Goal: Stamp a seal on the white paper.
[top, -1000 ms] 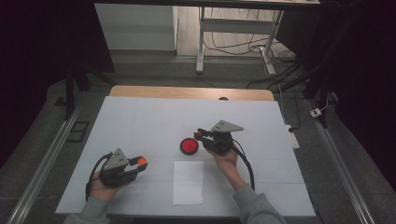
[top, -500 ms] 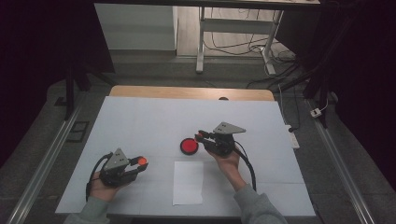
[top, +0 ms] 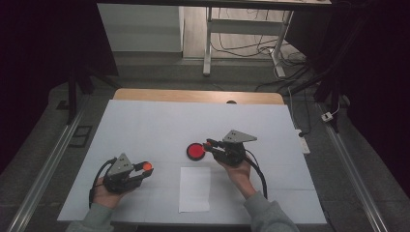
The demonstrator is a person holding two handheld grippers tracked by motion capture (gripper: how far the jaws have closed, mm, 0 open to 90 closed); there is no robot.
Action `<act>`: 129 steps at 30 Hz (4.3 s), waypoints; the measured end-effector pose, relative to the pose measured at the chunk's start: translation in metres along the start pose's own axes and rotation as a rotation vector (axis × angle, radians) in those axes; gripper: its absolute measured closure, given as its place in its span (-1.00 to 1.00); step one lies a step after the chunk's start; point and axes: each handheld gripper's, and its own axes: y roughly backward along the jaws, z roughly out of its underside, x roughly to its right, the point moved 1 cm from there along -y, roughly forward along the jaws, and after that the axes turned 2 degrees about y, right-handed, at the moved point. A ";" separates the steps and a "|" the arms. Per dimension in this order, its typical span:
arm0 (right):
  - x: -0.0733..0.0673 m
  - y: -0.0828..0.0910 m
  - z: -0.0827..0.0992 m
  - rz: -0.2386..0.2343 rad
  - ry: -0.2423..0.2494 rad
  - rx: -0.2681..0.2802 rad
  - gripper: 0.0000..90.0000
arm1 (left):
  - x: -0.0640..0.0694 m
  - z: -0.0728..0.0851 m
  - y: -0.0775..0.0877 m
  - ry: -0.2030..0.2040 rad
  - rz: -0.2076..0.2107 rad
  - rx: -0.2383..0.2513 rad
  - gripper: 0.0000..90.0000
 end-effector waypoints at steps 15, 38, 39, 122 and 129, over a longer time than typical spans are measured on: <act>-0.010 0.006 0.004 -0.036 0.015 -0.021 0.61 | 0.000 0.000 -0.001 0.002 -0.002 -0.003 0.44; -0.034 0.014 0.015 -0.106 0.042 -0.059 0.61 | 0.001 0.000 -0.001 0.001 0.004 -0.006 0.44; -0.035 0.014 0.015 -0.108 0.044 -0.061 0.61 | 0.001 0.000 -0.001 0.001 0.005 -0.007 0.44; -0.074 -0.008 0.047 -0.183 0.181 -0.253 0.60 | 0.000 0.001 -0.002 -0.001 0.006 -0.014 0.44; -0.075 -0.010 0.049 -0.180 0.190 -0.261 0.61 | 0.000 0.001 -0.001 0.001 0.004 -0.013 0.44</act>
